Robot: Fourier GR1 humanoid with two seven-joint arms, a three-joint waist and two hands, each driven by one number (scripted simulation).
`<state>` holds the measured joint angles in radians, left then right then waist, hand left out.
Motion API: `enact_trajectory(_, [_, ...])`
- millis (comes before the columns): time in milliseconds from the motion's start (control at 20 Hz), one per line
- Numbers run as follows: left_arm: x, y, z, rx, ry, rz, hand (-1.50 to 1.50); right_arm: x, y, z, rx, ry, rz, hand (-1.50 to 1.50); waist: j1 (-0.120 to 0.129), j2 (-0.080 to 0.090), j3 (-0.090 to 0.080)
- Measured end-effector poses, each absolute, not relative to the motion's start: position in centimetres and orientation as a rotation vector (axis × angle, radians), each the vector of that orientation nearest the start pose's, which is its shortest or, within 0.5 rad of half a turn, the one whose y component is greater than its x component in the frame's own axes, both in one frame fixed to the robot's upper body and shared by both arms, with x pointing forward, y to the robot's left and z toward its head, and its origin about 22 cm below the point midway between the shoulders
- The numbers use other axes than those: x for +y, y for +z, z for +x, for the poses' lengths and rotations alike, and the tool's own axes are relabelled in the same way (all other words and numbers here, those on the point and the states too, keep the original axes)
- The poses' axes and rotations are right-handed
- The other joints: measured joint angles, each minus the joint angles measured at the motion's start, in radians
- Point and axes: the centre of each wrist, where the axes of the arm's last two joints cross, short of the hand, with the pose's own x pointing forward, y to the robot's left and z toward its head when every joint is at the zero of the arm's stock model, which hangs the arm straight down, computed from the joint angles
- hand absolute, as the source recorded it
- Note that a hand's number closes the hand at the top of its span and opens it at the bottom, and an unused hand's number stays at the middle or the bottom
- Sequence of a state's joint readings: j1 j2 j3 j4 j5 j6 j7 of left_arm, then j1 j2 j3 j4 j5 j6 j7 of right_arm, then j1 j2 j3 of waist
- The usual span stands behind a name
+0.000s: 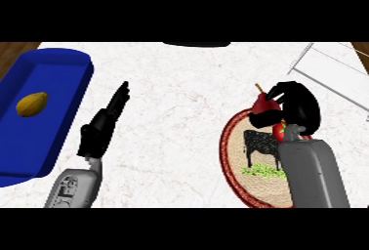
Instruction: Pick the pear from the placemat and place it in the tiered shelf
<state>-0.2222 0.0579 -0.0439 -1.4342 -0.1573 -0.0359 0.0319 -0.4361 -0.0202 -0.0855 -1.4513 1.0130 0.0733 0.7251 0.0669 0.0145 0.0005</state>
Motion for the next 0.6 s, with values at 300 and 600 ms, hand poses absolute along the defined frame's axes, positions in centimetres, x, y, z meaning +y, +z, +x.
enact_trajectory(300, [20.6, 2.1, 29.6, -1.598, -0.309, 0.053, 0.0, -14.7, 14.1, 36.8, -1.158, 0.148, -1.088, 1.5, 0.005, -0.002, -0.001])
enact_trajectory(600, [20.9, 1.6, 29.5, -1.578, -0.301, 0.062, 0.0, -10.2, 18.9, 39.3, -1.247, 0.081, -1.235, 1.5, -0.016, -0.007, -0.002])
